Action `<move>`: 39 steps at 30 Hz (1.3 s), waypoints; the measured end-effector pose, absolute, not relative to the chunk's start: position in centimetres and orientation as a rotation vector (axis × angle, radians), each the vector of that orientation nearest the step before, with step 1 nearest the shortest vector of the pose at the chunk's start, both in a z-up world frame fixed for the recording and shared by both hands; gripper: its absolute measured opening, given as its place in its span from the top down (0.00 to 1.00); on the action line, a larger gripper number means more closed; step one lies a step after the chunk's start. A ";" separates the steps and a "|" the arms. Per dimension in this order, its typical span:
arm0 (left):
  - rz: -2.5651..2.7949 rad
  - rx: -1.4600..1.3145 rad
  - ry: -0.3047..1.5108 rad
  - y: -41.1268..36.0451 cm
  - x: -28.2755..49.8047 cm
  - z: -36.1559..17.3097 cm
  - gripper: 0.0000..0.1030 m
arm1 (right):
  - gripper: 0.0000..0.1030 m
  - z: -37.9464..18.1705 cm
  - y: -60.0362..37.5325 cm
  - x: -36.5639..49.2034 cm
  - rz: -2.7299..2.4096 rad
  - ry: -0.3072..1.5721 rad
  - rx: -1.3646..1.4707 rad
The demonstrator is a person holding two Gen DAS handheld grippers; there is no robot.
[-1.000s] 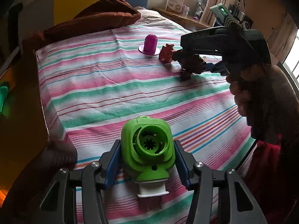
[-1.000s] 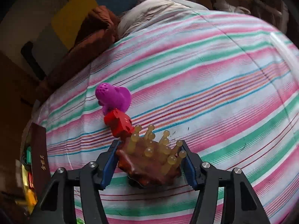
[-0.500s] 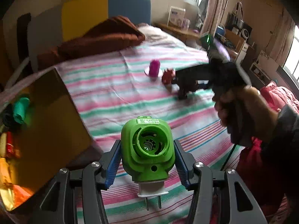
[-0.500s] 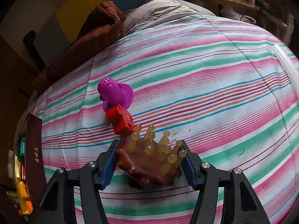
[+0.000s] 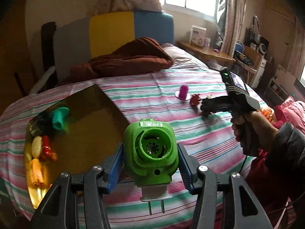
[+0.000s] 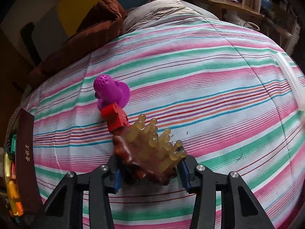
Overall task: Organize rigid objects
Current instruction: 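Carry the green freshener into the tray and release while the right gripper holds the brown brush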
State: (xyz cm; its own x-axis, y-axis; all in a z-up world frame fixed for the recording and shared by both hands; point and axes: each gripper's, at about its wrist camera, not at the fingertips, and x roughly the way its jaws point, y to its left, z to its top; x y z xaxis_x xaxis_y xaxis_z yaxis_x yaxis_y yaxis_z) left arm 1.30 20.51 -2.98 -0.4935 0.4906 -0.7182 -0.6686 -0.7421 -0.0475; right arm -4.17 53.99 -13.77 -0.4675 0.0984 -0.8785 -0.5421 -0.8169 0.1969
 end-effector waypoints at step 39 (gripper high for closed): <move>2.381 -1.479 -0.124 3.5 -13.1 -10.9 0.47 | 0.47 -13.0 53.0 -3.9 2.313 0.475 -1.322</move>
